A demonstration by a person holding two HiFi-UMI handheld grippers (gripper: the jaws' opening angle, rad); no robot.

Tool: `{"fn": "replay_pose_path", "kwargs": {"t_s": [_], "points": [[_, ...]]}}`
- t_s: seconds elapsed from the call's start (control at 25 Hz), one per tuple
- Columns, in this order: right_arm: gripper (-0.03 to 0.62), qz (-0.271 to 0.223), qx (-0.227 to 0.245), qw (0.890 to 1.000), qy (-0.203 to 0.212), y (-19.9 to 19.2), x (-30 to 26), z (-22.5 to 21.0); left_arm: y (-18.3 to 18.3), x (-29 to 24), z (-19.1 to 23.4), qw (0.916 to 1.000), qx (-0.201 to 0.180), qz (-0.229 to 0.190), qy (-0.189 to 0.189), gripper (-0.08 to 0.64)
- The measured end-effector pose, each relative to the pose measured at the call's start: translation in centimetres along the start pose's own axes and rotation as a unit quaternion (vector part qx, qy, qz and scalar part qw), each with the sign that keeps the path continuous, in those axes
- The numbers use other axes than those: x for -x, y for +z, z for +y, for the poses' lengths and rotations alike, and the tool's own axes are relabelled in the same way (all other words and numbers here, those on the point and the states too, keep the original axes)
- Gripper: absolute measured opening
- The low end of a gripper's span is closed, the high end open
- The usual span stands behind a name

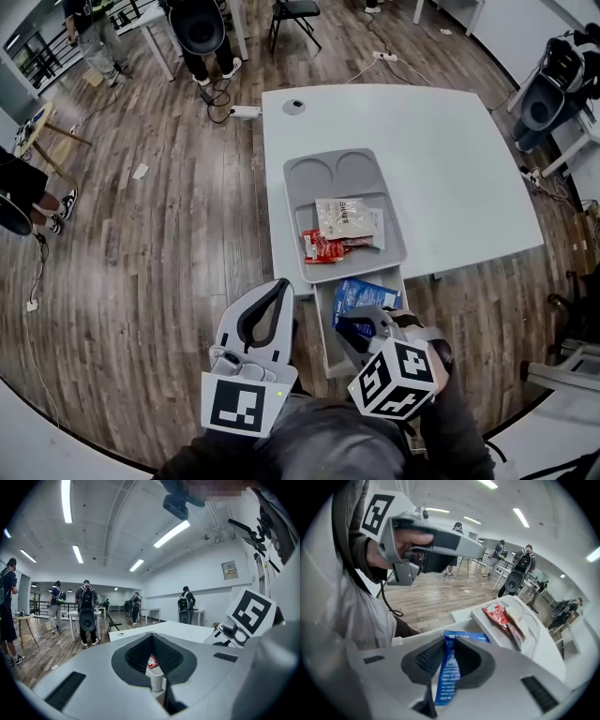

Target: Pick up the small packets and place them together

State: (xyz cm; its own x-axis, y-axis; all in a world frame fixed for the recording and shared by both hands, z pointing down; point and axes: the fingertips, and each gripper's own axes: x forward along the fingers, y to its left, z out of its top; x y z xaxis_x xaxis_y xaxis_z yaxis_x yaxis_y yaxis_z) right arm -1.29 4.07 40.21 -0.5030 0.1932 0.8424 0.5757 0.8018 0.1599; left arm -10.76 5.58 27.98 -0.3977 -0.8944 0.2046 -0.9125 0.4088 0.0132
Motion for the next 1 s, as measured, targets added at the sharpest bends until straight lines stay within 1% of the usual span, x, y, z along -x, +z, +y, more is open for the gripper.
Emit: {"fn": "replay_pose_path", "kwargs": {"t_s": [0.28, 0.4, 0.56, 0.76, 0.88, 1.0], "points": [[0.066, -0.024, 0.008, 0.999, -0.023, 0.8, 2.8, 0.8, 1.5, 1.4, -2.1, 0.9998, -0.014, -0.012, -0.007, 0.000], [0.066, -0.033, 0.011, 0.999, -0.036, 1.0, 3.6, 0.4, 1.8, 1.7, -2.6, 0.9997, -0.020, -0.015, -0.007, 0.000], [0.066, -0.045, 0.015, 0.998, -0.052, 1.7, 4.6, -0.8, 2.0, 1.6, -2.8, 0.9996, -0.019, -0.020, -0.004, 0.000], [0.066, -0.050, 0.021, 0.996, -0.074, 2.8, 5.0, -4.0, 2.7, 0.9, -1.7, 0.9995, -0.010, -0.030, 0.006, 0.000], [0.066, -0.053, 0.026, 0.995, -0.085, 3.6, 4.3, -6.8, 2.8, 0.1, -0.2, 0.9993, -0.003, -0.034, 0.017, 0.000], [0.066, -0.055, 0.023, 0.994, -0.095, 4.2, 3.1, -10.0, 2.2, -0.8, 1.4, 0.9992, 0.003, -0.027, 0.028, 0.000]]}}
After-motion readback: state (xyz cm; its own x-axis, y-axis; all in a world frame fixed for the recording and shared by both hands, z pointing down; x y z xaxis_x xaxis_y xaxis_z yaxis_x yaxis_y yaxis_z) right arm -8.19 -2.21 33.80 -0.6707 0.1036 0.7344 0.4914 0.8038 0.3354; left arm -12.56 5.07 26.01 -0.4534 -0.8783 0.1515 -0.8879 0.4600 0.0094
